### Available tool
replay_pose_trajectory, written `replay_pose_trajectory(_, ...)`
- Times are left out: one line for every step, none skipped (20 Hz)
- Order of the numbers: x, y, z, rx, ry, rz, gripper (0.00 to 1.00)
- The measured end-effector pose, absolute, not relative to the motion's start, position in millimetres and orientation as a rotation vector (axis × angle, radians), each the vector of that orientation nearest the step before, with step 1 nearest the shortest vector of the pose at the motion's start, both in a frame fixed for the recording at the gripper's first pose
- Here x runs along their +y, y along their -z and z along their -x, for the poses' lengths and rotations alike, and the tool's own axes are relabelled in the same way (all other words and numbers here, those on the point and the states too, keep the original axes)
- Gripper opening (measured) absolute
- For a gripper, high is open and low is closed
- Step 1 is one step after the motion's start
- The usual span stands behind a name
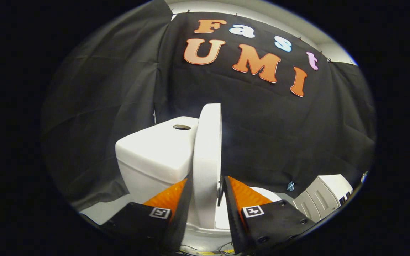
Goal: Open the toilet lid.
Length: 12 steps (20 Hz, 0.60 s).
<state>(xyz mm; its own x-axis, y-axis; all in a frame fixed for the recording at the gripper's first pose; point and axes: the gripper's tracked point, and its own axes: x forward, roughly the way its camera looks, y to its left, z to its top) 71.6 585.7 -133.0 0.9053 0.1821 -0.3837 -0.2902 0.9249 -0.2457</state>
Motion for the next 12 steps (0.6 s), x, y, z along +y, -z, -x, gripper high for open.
replay_pose_trajectory(589,133,-69,0.373,-0.262,0.302,0.72)
replay_pose_trajectory(592,137,-71,0.380,-0.272,0.302,0.84)
replay_pose_trajectory(592,137,-70,0.377,-0.278,0.303,0.87)
replay_pose_trajectory(589,132,-70,0.365,-0.278,0.303,0.91)
replay_pose_trajectory(590,127,-71,0.347,-0.284,0.303,0.94)
replay_pose_trajectory(587,121,-71,0.333,-0.284,0.308,0.97)
replay_pose_trajectory(584,116,-71,0.320,-0.290,0.310,0.97)
replay_pose_trajectory(579,109,-71,0.307,-0.294,0.306,0.98)
replay_pose_trajectory(576,104,-70,0.301,-0.304,0.303,0.97)
replay_pose_trajectory(572,99,-70,0.302,-0.314,0.300,0.97)
replay_pose_trajectory(568,95,-70,0.303,-0.325,0.290,0.97)
replay_pose_trajectory(563,86,-70,0.298,-0.337,0.275,0.98)
